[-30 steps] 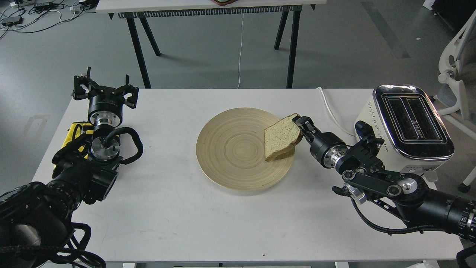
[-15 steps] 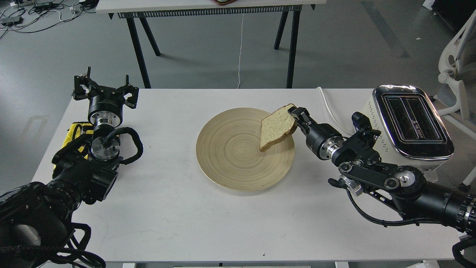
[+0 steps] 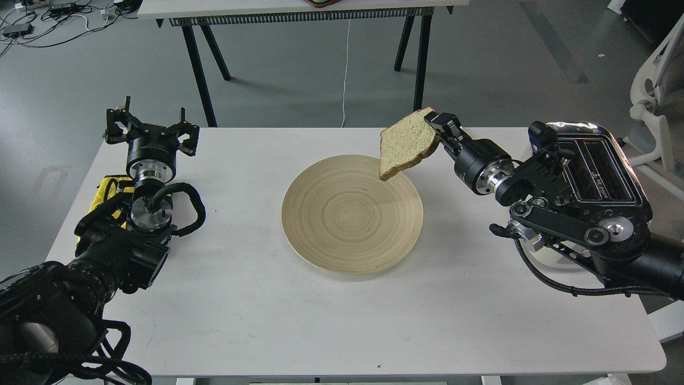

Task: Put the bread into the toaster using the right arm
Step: 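Lift the bread slice off the plate with the right gripper, then carry the bread above the toaster slot with the right gripper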

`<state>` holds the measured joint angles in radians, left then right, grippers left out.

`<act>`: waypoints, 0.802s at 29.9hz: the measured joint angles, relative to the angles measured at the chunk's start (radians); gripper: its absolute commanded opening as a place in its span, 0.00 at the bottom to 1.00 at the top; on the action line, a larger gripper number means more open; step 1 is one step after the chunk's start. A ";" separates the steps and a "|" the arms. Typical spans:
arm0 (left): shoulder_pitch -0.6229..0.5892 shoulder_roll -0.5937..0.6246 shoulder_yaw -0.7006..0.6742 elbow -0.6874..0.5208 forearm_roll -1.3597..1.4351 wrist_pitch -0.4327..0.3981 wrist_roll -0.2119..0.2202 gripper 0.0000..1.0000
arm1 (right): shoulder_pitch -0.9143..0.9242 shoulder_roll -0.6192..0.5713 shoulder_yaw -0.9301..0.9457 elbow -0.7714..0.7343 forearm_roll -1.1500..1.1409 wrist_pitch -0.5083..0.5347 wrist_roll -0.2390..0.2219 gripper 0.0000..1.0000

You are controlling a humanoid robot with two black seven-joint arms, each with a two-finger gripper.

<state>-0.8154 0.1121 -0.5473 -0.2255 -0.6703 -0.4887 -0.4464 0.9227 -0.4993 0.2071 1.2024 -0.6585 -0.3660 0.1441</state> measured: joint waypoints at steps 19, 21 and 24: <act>0.000 0.000 0.000 0.000 0.000 0.000 0.000 1.00 | 0.086 -0.664 -0.001 0.344 0.002 0.016 0.002 0.19; 0.000 0.000 0.000 0.000 0.000 0.000 0.000 1.00 | 0.082 -0.729 -0.009 0.360 0.001 0.023 0.003 0.19; 0.000 0.000 0.001 0.000 0.000 0.000 0.000 1.00 | 0.075 -0.807 -0.022 0.373 -0.001 0.036 0.004 0.19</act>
<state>-0.8154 0.1120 -0.5467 -0.2254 -0.6702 -0.4887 -0.4464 0.9978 -1.3063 0.1848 1.5754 -0.6597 -0.3295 0.1485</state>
